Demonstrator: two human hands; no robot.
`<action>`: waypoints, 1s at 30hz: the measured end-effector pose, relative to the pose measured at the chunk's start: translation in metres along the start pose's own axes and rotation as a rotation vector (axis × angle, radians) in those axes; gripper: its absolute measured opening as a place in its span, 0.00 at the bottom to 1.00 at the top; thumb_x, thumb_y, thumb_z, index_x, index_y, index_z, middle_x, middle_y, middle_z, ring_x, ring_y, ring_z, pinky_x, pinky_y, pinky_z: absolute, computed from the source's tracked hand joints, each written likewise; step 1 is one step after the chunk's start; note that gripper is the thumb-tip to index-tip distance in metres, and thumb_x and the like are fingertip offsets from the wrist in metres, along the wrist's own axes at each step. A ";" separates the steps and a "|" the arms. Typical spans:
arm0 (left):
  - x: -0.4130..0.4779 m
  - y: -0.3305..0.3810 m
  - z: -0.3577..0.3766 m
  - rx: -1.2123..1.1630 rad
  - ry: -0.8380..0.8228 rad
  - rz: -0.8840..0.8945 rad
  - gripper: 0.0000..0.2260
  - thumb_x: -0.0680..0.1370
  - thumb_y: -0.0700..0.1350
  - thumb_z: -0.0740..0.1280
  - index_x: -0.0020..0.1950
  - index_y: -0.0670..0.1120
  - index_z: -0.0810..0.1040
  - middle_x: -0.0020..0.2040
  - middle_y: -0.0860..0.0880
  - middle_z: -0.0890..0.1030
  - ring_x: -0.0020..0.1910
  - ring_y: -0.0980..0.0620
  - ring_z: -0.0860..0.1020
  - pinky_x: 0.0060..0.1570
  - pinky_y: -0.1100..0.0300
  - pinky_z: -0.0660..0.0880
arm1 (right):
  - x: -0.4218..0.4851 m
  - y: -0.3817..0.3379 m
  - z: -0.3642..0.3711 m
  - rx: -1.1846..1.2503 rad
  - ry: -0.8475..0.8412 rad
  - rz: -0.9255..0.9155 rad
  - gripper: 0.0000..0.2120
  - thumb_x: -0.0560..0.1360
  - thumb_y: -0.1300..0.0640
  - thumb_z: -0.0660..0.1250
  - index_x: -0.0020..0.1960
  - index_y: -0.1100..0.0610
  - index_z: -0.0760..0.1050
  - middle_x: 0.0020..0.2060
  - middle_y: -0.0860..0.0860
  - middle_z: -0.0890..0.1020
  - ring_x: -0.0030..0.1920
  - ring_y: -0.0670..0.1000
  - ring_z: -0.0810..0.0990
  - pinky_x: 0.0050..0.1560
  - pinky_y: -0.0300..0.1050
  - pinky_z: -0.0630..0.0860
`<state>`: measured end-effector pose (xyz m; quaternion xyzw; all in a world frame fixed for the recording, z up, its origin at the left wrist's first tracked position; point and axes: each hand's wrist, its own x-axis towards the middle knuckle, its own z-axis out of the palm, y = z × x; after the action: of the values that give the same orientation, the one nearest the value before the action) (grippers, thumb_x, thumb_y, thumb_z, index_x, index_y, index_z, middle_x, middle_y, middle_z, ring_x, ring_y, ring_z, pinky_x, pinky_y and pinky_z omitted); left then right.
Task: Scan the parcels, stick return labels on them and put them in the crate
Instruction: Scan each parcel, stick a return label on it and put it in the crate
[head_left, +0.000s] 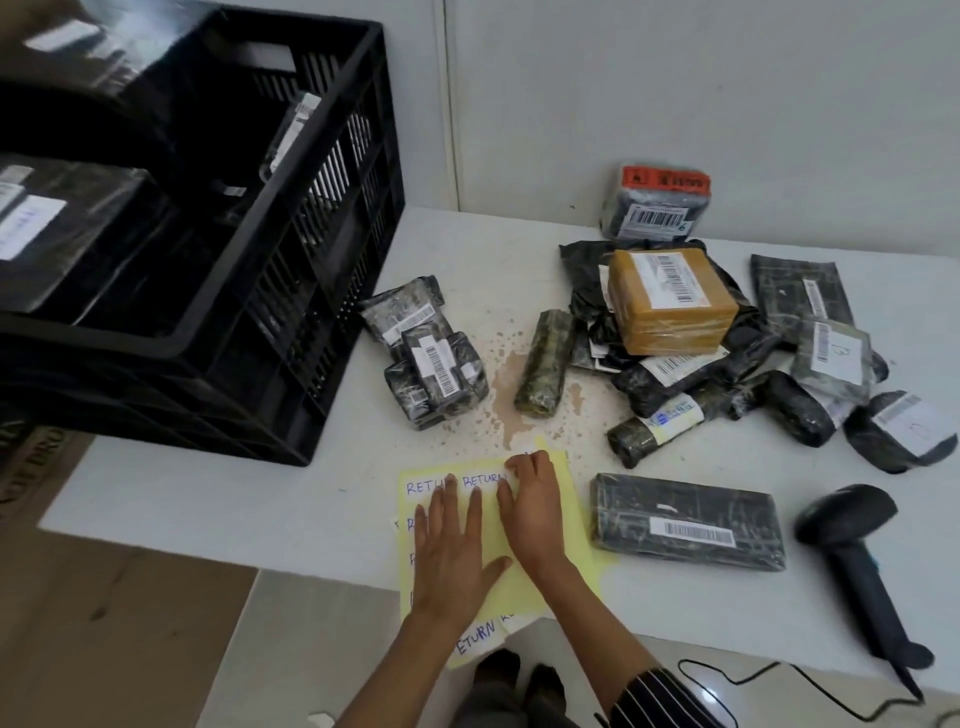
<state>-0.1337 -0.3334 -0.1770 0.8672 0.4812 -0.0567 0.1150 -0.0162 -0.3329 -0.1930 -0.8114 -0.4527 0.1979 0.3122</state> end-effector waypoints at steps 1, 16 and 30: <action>-0.001 -0.001 0.004 -0.007 -0.006 0.016 0.43 0.56 0.62 0.78 0.65 0.42 0.72 0.64 0.35 0.74 0.60 0.36 0.76 0.53 0.39 0.75 | 0.000 0.000 0.001 0.002 0.010 0.005 0.07 0.75 0.64 0.64 0.53 0.62 0.74 0.51 0.56 0.73 0.48 0.56 0.74 0.48 0.51 0.73; -0.007 0.004 0.029 -0.042 0.154 0.169 0.31 0.59 0.51 0.81 0.58 0.40 0.81 0.61 0.42 0.79 0.60 0.46 0.78 0.66 0.52 0.52 | 0.006 -0.007 0.000 -0.074 -0.036 0.082 0.07 0.76 0.63 0.61 0.54 0.62 0.71 0.52 0.56 0.71 0.50 0.56 0.72 0.50 0.50 0.70; -0.010 0.002 0.034 -0.009 0.181 0.223 0.30 0.62 0.50 0.79 0.61 0.40 0.79 0.61 0.43 0.79 0.62 0.47 0.77 0.67 0.52 0.52 | 0.007 -0.015 0.006 -0.162 0.091 0.086 0.04 0.76 0.67 0.60 0.45 0.63 0.73 0.45 0.58 0.75 0.41 0.57 0.73 0.38 0.50 0.70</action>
<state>-0.1369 -0.3516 -0.2071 0.9163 0.3906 0.0373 0.0807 -0.0256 -0.3191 -0.1876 -0.8609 -0.4173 0.1367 0.2569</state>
